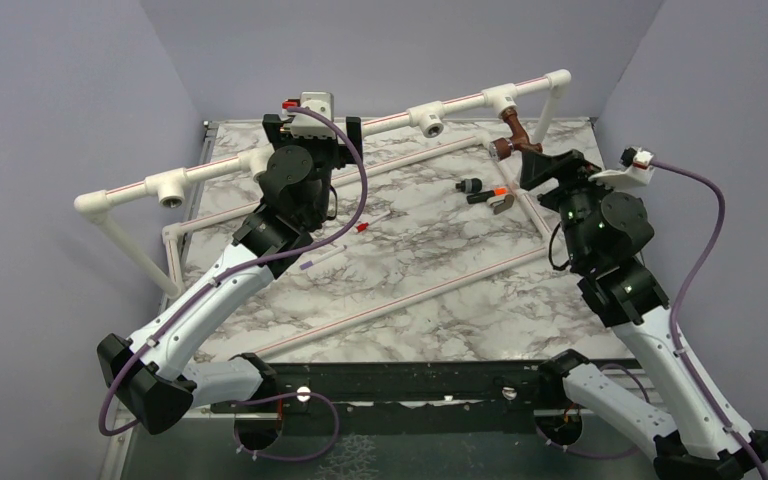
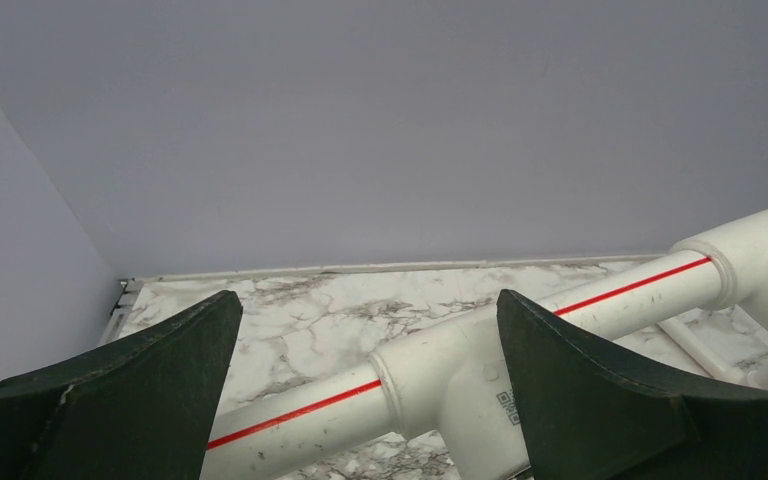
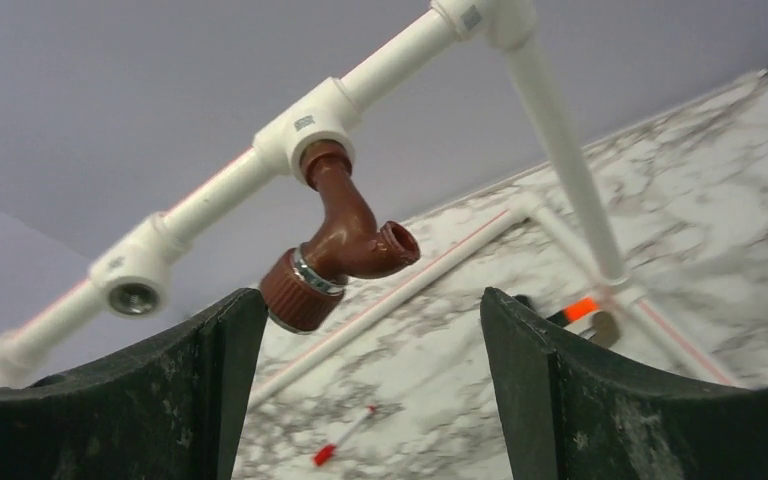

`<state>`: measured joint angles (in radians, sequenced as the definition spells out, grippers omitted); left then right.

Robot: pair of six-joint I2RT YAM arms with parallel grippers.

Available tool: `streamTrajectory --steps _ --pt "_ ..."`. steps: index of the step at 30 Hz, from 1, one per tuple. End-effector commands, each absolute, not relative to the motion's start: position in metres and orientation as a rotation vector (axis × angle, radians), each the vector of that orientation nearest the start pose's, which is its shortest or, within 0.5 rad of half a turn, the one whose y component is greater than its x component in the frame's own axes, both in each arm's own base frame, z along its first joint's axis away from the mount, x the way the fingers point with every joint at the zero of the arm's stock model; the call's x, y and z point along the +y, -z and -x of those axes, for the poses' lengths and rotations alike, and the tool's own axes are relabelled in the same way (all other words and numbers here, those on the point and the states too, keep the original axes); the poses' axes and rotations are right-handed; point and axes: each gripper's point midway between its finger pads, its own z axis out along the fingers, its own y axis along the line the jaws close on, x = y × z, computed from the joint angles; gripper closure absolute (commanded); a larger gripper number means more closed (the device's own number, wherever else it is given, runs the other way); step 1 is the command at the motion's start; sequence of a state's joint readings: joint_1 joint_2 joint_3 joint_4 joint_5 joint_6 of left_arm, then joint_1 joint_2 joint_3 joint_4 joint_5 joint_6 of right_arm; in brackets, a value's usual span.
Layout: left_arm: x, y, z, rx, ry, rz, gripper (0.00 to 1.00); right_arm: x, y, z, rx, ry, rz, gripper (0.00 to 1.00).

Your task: Install the water faucets

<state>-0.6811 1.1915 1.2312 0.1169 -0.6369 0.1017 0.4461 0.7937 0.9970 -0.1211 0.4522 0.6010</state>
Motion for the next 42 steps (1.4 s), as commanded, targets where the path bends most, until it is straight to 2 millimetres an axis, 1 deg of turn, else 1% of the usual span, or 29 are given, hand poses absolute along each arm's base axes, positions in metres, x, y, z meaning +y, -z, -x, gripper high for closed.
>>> streamTrajectory --steps 1,6,11,13,16,19,22,27,29,33,38,42 --pt "-0.155 -0.363 -0.369 1.601 -0.105 -0.155 0.01 0.063 -0.401 -0.3 1.434 -0.14 -0.156 0.15" --pt "-0.154 -0.364 -0.368 1.6 -0.108 -0.153 0.01 0.07 -0.402 -0.298 1.353 0.077 0.226 0.12" --pt "-0.155 -0.364 -0.369 1.599 -0.105 -0.157 0.01 0.07 -0.393 -0.303 1.321 0.322 0.525 0.12" --pt "-0.155 -0.364 -0.369 1.599 -0.105 -0.158 0.01 0.065 -0.394 -0.305 1.3 0.429 0.601 0.12" --pt "-0.155 -0.364 -0.369 1.599 -0.102 -0.156 0.01 0.06 -0.401 -0.308 1.224 0.584 0.699 0.11" --pt "-0.156 -0.363 -0.369 1.602 -0.098 -0.159 0.01 0.063 -0.404 -0.314 1.154 0.703 0.804 0.1" --pt "-0.157 -0.363 -0.369 1.601 -0.097 -0.158 0.01 0.07 -0.405 -0.323 1.08 0.809 0.917 0.1" --pt "-0.156 -0.364 -0.368 1.599 -0.098 -0.157 0.01 0.076 -0.407 -0.339 0.961 1.014 1.032 0.1" --pt "-0.156 -0.364 -0.368 1.598 -0.097 -0.156 0.01 0.078 -0.41 -0.343 0.915 1.069 1.051 0.1" --pt "-0.155 -0.365 -0.368 1.596 -0.097 -0.157 0.01 0.085 -0.409 -0.35 0.841 1.166 1.095 0.1" --pt "-0.156 -0.364 -0.368 1.597 -0.097 -0.158 0.01 0.095 -0.411 -0.354 0.769 1.228 1.119 0.13" --pt "-0.155 -0.364 -0.368 1.596 -0.098 -0.156 0.01 0.101 -0.41 -0.356 0.743 1.259 1.13 0.19"
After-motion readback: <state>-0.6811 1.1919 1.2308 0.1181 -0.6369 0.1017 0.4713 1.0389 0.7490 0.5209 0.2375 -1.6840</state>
